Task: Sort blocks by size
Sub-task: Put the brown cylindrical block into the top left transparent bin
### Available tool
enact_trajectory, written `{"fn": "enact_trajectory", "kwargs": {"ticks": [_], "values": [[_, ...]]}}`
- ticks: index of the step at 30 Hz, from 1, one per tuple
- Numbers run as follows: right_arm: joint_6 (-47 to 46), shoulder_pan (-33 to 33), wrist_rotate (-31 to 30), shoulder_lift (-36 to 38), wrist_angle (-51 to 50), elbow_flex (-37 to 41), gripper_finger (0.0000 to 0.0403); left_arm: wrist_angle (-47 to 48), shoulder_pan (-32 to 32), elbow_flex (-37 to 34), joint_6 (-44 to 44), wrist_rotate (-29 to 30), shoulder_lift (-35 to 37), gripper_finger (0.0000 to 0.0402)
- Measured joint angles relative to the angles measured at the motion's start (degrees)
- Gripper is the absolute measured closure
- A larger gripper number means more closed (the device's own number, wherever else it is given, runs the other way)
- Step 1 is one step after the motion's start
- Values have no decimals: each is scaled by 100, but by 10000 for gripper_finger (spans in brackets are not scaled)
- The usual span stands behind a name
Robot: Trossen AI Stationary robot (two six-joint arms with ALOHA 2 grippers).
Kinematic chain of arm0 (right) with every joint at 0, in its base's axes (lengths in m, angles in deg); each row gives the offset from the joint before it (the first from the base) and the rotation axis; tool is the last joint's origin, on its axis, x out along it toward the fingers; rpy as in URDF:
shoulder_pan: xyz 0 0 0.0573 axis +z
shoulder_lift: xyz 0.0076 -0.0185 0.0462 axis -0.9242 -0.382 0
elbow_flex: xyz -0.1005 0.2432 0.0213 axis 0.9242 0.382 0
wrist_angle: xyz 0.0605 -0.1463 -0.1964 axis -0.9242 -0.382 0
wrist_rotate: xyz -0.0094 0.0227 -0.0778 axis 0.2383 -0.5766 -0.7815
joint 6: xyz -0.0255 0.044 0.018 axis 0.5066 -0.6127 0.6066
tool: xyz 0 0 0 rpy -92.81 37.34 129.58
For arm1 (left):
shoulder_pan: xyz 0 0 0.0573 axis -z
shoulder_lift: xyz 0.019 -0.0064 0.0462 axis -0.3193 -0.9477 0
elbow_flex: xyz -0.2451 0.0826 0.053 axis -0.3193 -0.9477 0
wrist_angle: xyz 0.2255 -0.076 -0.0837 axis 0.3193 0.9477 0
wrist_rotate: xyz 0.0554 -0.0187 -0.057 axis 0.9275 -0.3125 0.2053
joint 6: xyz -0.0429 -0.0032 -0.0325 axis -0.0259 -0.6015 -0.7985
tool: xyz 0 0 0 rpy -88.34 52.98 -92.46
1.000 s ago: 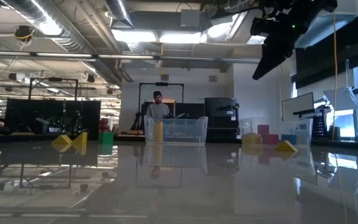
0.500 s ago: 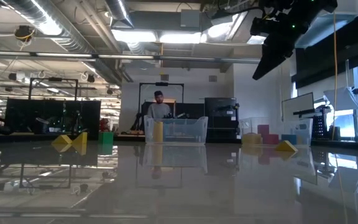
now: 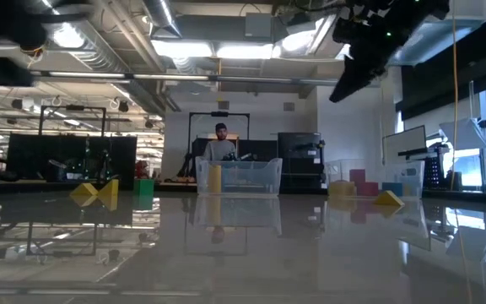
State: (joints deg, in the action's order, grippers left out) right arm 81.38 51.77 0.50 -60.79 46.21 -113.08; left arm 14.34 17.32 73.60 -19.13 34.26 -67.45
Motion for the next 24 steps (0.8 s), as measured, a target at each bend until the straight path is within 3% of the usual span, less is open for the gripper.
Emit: {"fn": "enact_trajectory", "kwargs": {"ticks": [7, 13, 18, 24], "values": [[321, 0, 39, -69, 559, -2, 137, -9, -1912, 411, 1250, 394, 290, 287], [308, -2, 864, -261, 902, -8, 137, -776, -3357, 752, 2104, 457, 296, 287], [-744, 4, 1245, -754, 1881, -4, 137, -1940, -4120, 775, 2636, 440, 296, 287], [-466, 0, 1571, -1364, 2593, -1, 146, -2976, -4565, 775, 2977, 429, 172, 283]]}}
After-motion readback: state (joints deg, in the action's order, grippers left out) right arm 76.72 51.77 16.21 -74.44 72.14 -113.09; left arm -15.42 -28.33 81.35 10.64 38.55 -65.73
